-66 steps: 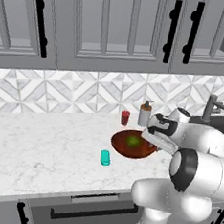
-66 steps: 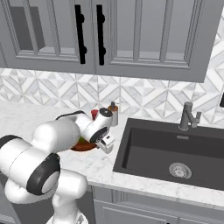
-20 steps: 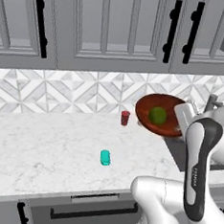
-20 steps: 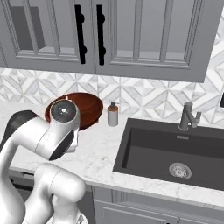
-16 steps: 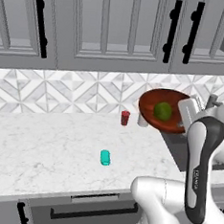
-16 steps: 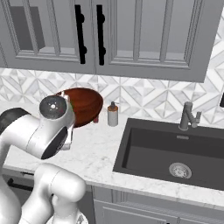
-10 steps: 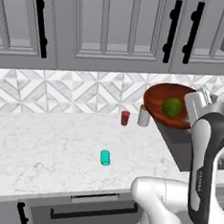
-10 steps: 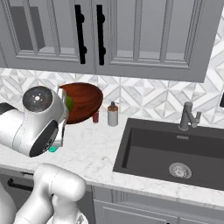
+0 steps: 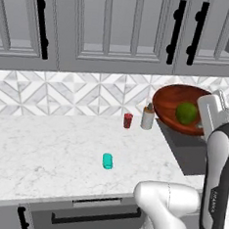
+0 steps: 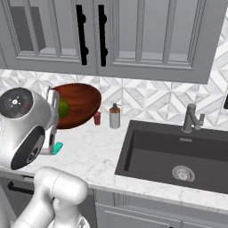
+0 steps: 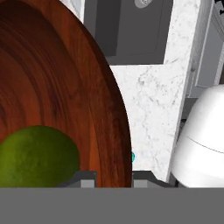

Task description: Pick the lime from the sink and place it in the bowl. Then pick the bowl and place it in the microwave. Then close the microwave door and press the start button.

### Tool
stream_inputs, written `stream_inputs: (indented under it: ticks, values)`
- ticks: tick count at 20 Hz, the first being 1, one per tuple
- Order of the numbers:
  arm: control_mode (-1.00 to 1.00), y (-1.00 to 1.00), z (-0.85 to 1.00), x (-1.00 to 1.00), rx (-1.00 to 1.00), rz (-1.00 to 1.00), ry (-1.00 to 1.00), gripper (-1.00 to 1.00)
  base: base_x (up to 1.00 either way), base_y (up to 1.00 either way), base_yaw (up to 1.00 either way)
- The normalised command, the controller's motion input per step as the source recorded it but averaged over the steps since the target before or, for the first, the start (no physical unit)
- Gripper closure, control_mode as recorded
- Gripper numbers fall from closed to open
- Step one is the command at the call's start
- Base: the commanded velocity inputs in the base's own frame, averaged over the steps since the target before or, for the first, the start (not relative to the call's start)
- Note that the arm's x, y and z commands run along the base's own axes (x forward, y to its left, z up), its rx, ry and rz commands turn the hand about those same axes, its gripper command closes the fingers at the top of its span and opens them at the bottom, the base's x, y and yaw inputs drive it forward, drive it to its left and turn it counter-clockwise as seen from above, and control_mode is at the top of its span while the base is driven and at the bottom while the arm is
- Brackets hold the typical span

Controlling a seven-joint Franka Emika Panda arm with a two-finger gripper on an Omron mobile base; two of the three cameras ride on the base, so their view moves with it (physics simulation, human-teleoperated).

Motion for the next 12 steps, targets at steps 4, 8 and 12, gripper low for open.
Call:
stream_inputs:
  ticks: [4, 8, 12]
  values:
    - [1.0, 0.02, 0.07, -0.25, 0.0, -0.02, 0.0, 1.0, -0.23, 0.0, -0.02]
    - [1.0, 0.0, 0.0, 0.0, 0.0, 0.0, 0.0, 1.0, -0.49, 0.0, -0.04]
    - [1.0, 0.0, 0.0, 0.0, 0.0, 0.0, 0.0, 1.0, -0.79, -0.1, -0.07]
